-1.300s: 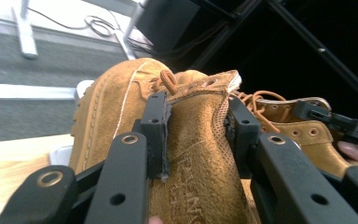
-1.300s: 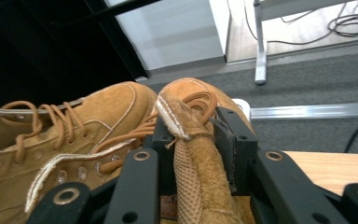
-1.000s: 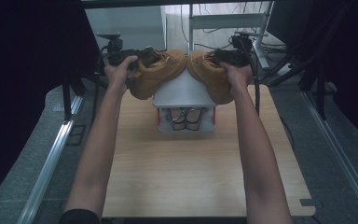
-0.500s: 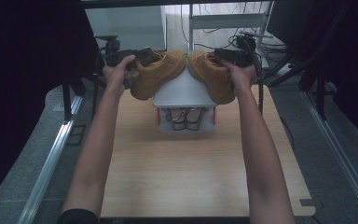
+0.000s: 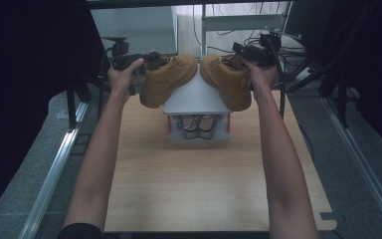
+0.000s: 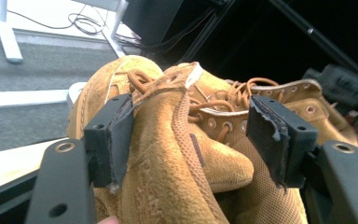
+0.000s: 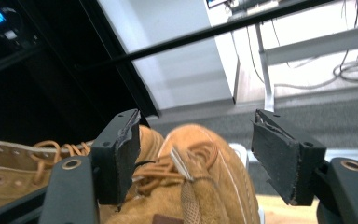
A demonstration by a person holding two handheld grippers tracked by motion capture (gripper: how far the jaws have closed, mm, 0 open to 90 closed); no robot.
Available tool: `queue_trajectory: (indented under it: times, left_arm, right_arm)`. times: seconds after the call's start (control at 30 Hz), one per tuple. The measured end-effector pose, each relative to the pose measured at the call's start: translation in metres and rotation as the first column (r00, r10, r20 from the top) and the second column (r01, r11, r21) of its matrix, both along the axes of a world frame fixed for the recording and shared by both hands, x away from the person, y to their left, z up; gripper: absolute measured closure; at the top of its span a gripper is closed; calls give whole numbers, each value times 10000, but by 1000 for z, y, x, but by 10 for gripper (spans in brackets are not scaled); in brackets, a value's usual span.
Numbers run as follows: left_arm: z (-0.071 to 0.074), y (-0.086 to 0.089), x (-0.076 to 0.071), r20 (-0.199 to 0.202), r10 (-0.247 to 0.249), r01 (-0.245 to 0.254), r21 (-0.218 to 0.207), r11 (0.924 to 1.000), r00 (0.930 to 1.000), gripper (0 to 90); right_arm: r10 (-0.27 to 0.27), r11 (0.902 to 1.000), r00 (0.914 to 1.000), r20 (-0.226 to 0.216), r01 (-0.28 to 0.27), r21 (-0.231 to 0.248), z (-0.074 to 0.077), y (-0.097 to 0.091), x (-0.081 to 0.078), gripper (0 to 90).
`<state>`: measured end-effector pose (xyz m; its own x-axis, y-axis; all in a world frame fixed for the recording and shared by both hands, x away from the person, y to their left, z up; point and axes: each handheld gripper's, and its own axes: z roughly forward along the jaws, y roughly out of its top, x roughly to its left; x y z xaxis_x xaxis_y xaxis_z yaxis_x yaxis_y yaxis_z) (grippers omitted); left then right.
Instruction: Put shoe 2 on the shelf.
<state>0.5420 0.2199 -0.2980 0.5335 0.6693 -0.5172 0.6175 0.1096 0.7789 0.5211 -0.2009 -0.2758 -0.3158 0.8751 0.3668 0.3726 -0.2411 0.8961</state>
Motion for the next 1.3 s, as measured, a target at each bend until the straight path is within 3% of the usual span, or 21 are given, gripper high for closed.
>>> queue_trajectory:
  times: [0.13,0.27,0.5,0.57,0.77,0.83,0.97,1.13,1.3]
  left_arm:
    - [1,-2,-2,153,-20,16,252,9997,9999,292]
    - [0,-3,-3,253,13,-19,224,9997,9997,247]
    - [2,1,-2,412,574,-573,-32,9984,9975,221]
    - [3,5,-3,465,674,-678,83,9977,9966,222]
    - [10,23,-14,764,730,-702,-394,9968,9944,229]
    - [13,28,-21,925,854,-824,-359,9960,9920,241]
    - [16,44,-37,1229,1261,-1241,-237,9920,9844,312]
    - [12,63,-56,1444,1512,-1541,96,9880,9779,501]
    - [-2,70,-67,1272,1543,-1630,610,9847,9798,719]
  right_arm:
    - [105,9998,9999,136,-102,-193,6,-4,-6,372]
    - [314,9992,9994,170,-310,-263,7,-6,-11,390]
    - [450,9986,9988,171,-444,-291,0,-4,-15,403]
    - [461,9984,9988,134,-456,-333,-2,-6,-15,405]
    - [429,9990,9988,229,-425,-158,-3,-15,-18,435]
    - [449,9989,9983,379,-446,-106,-2,-18,-23,461]
    - [163,9990,9985,514,-141,-423,0,-26,-33,510]
    - [-255,9979,9989,394,278,-582,-8,-50,-47,597]
    - [-254,9927,9996,77,261,-1181,-27,-68,-56,747]
